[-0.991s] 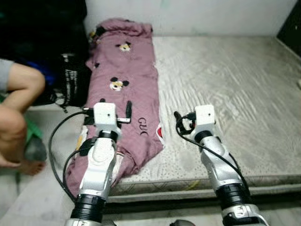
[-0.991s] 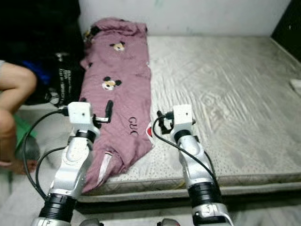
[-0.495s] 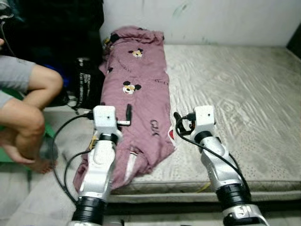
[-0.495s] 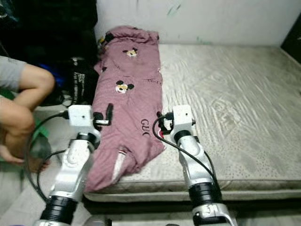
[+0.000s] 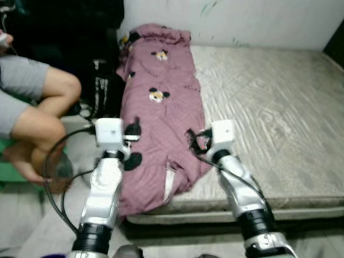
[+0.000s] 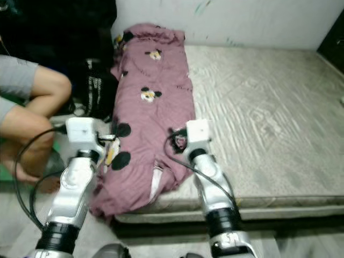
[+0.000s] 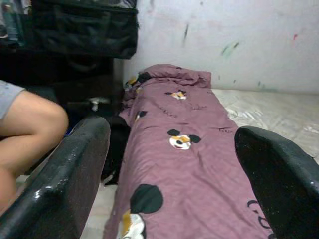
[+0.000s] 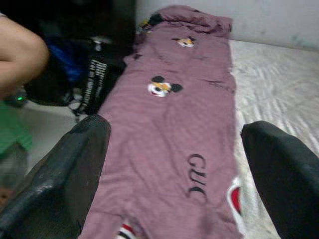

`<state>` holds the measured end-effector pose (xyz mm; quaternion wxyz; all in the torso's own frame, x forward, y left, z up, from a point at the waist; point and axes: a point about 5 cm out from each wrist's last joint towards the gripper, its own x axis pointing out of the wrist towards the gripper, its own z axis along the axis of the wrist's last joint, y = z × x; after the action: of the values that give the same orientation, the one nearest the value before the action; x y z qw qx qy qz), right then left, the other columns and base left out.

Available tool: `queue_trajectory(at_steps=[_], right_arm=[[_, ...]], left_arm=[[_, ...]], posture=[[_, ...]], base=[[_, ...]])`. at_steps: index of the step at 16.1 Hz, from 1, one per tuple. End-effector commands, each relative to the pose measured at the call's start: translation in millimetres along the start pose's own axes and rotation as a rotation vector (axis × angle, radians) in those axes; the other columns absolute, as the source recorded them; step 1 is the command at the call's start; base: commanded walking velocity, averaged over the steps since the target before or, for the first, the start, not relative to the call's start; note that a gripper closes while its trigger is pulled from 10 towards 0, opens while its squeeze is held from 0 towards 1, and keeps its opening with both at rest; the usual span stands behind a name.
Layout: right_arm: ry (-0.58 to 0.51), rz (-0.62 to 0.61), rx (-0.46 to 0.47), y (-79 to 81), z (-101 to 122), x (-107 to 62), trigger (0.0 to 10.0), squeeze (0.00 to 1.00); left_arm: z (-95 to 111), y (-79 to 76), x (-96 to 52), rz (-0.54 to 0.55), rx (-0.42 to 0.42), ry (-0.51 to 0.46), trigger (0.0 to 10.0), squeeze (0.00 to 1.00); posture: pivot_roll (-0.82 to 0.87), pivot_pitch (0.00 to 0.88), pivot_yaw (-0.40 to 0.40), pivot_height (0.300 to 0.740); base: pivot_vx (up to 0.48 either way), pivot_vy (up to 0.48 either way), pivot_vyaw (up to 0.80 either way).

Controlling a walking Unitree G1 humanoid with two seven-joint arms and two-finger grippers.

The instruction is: Clean up the room

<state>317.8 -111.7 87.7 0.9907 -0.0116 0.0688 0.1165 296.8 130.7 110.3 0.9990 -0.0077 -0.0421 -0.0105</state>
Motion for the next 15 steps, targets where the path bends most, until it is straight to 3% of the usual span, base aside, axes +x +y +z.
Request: queue_trajectory(at_steps=[1,4,7,9,12,15], right_arm=[[0.005,-0.027,-0.011,-10.5,1,-0.9,10.0,0.00],[0.010,-0.029,0.004,-9.7,0,-0.3,10.0,0.00],[-0.010,-0.019,-0.011,-5.1,-2,-1.7,10.0,0.00],[0.002,-0.059,0.056,-13.7,-3,1.8,10.0,0.00],[0.012,-0.057,0.052,-4.9,-13,-4.0,10.0,0.00],[0.016,-0.077,0.071,-7.3,-17,-4.8,10.0,0.00]], left_arm=[[5,-10.8,0.7,-0.043,-0.001,-0.027,10.0,0.00],[5,-8.5,2.4,-0.002,0.013,-0.027,10.0,0.00],[7,3.9,7.0,-0.010,0.033,-0.018,10.0,0.00],[-1,19.3,1.5,0.007,0.101,0.010,10.0,0.00],[-8,23.6,-9.3,-0.016,0.127,0.037,10.0,0.00],[-11,23.0,-10.5,-0.050,0.198,0.051,10.0,0.00]], posture=[[0.07,0.000,-0.025,0.740],[0.06,0.000,-0.014,0.740],[0.08,0.000,-0.004,0.740],[0.10,0.000,-0.014,0.740],[0.12,0.000,0.010,0.740],[0.10,0.000,0.021,0.740]], base=[[0.000,0.000,0.00],[0.000,0.000,0.00],[0.000,0.000,0.00],[0.000,0.000,0.00],[0.000,0.000,0.00],[0.000,0.000,-0.69]])
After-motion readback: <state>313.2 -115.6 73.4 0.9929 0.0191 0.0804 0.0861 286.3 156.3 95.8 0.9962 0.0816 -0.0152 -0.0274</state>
